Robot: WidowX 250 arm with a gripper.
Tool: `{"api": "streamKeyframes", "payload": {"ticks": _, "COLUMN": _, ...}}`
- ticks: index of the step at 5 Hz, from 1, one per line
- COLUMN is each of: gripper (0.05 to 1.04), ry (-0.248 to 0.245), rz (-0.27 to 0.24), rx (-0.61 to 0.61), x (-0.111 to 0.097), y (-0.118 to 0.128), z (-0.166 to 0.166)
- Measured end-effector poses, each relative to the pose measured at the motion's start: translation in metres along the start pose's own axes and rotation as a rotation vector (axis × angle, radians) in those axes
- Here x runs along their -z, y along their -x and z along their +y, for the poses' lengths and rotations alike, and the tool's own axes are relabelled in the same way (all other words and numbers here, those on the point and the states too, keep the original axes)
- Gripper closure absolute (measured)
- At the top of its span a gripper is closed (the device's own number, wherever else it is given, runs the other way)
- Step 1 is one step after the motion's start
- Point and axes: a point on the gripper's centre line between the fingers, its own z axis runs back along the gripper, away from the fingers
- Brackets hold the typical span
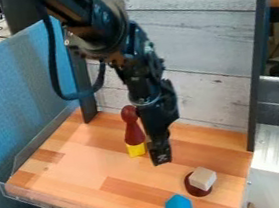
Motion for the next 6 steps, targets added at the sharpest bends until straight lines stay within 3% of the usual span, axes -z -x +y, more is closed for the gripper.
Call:
{"api": "streamKeyframes", "payload": {"ticks": 1, "gripper": 0.082, "ry": 0.186, "rz": -0.029, "rx": 0.213, "x": 0.007, "y": -0.004, "z": 0.0}}
{"api": "streamKeyframes", "payload": {"ticks": 2, "gripper": 0.082, "ry": 0.274, "rz": 0.08, "rx": 0.387, "x": 0.021, "y": 0.006, "z": -0.013}}
{"api": "streamKeyframes", "payload": {"ticks": 3, "gripper": 0.082, "ry": 0.255, "rz": 0.14, "rx": 0.438, "x": 0.037, "y": 0.01, "z": -0.037}}
{"api": "streamKeyframes", "payload": {"ticks": 4, "gripper": 0.082, "ry": 0.178, "rz": 0.141, "rx": 0.403, "x": 0.05, "y": 0.016, "z": -0.06}}
{"api": "streamKeyframes", "payload": {"ticks": 6, "gripper": 0.082, "ry": 0.138, "rz": 0.088, "rx": 0.343, "x": 0.054, "y": 0.008, "z": -0.066}}
